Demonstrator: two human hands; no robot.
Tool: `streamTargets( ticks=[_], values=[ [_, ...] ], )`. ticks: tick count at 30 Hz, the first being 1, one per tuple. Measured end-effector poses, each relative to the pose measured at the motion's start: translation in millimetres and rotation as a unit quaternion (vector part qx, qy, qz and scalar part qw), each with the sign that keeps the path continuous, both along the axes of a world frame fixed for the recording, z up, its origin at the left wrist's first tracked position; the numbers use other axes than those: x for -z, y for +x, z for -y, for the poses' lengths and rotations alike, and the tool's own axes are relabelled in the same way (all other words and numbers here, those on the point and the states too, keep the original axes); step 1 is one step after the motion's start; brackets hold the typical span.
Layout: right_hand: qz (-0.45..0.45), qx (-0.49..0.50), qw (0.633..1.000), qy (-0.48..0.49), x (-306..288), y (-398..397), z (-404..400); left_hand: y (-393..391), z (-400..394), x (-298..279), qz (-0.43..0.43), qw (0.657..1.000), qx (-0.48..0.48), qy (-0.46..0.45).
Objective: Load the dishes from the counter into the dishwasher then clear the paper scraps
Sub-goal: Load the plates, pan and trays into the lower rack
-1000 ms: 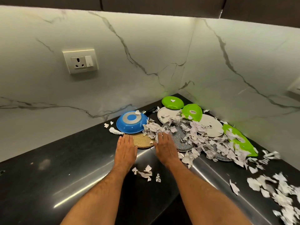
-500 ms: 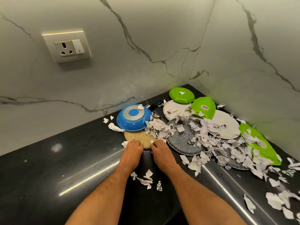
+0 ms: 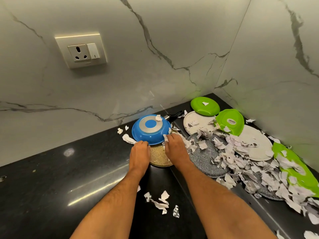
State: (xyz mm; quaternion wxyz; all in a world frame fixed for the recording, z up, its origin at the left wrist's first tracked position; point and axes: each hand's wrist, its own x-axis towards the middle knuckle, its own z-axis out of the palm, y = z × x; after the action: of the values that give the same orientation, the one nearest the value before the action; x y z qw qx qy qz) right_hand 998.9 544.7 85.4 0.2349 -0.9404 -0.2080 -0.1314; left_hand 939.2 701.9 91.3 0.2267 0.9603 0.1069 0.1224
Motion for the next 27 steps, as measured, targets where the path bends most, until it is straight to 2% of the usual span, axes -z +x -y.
streamTargets(
  ticks=[2,5,11,15,18,20,23,27],
  values=[
    [-0.019,0.024,0.999,0.034,-4,15,-5,10,-1,-5,-0.004,0.994,-0.072,-0.081],
    [-0.063,0.056,0.992,0.093,-8,35,-12,24,-2,-12,-0.036,0.961,-0.189,-0.199],
    [-0.164,0.131,0.964,0.164,1,60,-27,51,-11,-17,-0.094,0.888,-0.333,-0.302],
    [-0.191,0.168,0.951,0.178,4,70,-33,68,-17,-7,-0.122,0.846,-0.376,-0.357],
    [-0.224,0.188,0.939,0.181,4,78,-35,89,-28,35,-0.117,0.808,-0.41,-0.407],
    [-0.239,0.195,0.934,0.18,4,81,-35,100,-34,59,-0.102,0.77,-0.434,-0.458],
    [-0.262,0.201,0.925,0.188,3,80,-35,87,-22,22,-0.057,0.717,-0.455,-0.525],
    [-0.258,0.194,0.918,0.229,5,80,-33,77,-10,-1,0.003,0.674,-0.432,-0.599]
  ],
)
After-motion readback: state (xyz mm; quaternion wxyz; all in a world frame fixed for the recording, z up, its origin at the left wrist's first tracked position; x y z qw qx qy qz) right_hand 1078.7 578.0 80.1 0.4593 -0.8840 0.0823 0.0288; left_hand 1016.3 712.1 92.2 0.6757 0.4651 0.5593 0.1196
